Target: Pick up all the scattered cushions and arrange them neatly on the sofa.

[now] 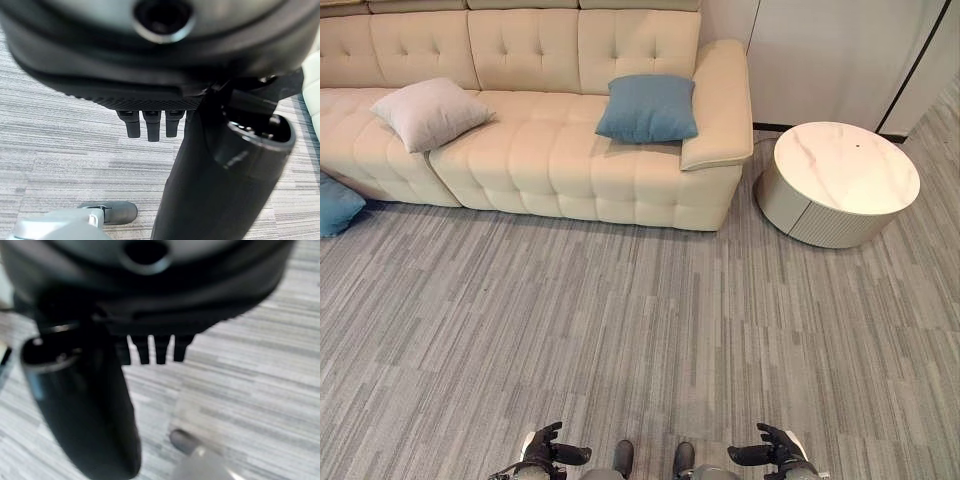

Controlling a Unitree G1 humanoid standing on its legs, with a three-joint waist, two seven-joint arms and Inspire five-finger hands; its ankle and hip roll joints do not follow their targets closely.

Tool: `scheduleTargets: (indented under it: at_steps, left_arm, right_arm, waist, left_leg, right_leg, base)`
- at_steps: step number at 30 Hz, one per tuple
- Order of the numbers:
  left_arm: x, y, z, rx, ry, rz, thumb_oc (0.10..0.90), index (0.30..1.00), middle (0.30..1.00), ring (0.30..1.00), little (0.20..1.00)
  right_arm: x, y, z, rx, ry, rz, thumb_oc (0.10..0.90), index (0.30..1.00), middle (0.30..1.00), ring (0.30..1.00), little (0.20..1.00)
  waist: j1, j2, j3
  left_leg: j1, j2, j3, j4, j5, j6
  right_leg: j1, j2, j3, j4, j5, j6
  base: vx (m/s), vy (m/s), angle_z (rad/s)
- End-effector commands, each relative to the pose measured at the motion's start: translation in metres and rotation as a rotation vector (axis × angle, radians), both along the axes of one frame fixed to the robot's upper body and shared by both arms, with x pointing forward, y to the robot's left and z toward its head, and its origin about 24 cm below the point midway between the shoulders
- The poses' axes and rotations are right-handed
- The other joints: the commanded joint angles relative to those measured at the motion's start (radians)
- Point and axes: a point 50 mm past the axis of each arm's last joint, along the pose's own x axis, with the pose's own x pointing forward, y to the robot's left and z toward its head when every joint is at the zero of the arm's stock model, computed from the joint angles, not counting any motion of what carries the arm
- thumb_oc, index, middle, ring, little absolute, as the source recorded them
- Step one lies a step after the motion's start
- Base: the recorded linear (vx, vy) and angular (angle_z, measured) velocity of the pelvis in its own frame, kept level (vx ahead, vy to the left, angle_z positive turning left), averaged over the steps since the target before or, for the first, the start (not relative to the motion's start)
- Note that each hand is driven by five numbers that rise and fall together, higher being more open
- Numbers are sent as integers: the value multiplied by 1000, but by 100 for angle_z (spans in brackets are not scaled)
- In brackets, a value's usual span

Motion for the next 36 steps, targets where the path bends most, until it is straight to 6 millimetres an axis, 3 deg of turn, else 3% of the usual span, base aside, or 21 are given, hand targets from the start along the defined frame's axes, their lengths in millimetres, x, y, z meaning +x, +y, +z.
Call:
scheduleTargets:
  at_steps: [1, 9, 15, 20, 24, 27, 31, 33, 36]
  left_arm:
    - [13, 9, 6, 41, -49, -6, 800, 900, 900, 900, 900]
    - [14, 5, 6, 33, -45, -12, 800, 900, 900, 900, 900]
    - [27, -2, 10, 19, -98, -15, 800, 900, 900, 900, 900]
    - [23, -5, 8, 14, -81, -24, 800, 900, 900, 900, 900]
    - [20, -6, 6, 14, -67, -34, 800, 900, 900, 900, 900]
    - [22, -5, 8, 19, -79, -42, 800, 900, 900, 900, 900]
    - [13, 1, 5, 34, -52, -21, 800, 900, 900, 900, 900]
    - [9, 4, 4, 46, -36, -19, 800, 900, 900, 900, 900]
    - [8, 10, 5, 59, -37, -13, 800, 900, 900, 900, 900]
  right_arm:
    - [6, -6, 5, -27, -40, -6, 800, 900, 900, 900, 900]
    - [2, 0, 2, -12, -40, -12, 800, 900, 900, 900, 900]
    - [2, 2, 2, -20, -48, -13, 800, 900, 900, 900, 900]
    - [-1, -1, 1, -28, -37, -17, 800, 900, 900, 900, 900]
    - [-8, -2, -1, -27, -18, -32, 800, 900, 900, 900, 900]
    - [-11, -1, -2, -24, -12, -45, 800, 900, 900, 900, 900]
    - [-14, 8, -6, -5, 3, -34, 800, 900, 900, 900, 900]
    - [-12, 11, -6, 10, -7, -41, 800, 900, 900, 900, 900]
    - [-3, 14, -2, 8, -37, -12, 800, 900, 900, 900, 900]
  waist:
    - [-8, -54, -37]
    - [-19, -62, -29]
    - [-23, -76, 7]
    - [-25, -81, 21]
    - [-29, -84, 16]
    - [-28, -97, 19]
    - [-16, -105, 3]
    - [-13, -104, -2]
    - [-14, -96, 10]
  left_leg:
    - [-18, -35, -32, 15, -79, -6]
    - [-28, -29, -64, 46, -82, -24]
    - [-119, -32, -68, 218, -119, -46]
    - [-157, -22, -43, 285, -122, -45]
    - [-164, -7, 0, 214, -103, -40]
    - [-250, -8, 87, 221, -72, -30]
    - [-207, -22, 82, 178, -93, 0]
    - [-175, -26, 85, 152, -103, 22]
    - [-131, -34, 94, 117, -109, 55]
  right_leg:
    - [158, -40, 83, -138, -34, 83]
    - [162, -18, 82, -138, -49, 52]
    - [154, -5, 85, -139, -50, 20]
    - [162, -6, 66, -136, -60, 15]
    - [164, -14, 38, -138, -67, 26]
    - [169, -28, 20, -129, -83, 38]
    - [156, -47, 33, -60, -82, 73]
    - [118, -69, 51, 30, -58, 101]
    - [37, -109, 63, 207, 46, 143]
  base:
    - [32, -37, 4]
    - [23, -69, 14]
    - [0, -81, 37]
    - [61, -5, 21]
    - [71, 69, 24]
    - [125, 170, 37]
    - [171, 187, -1]
    - [170, 253, -24]
    - [113, 235, -25]
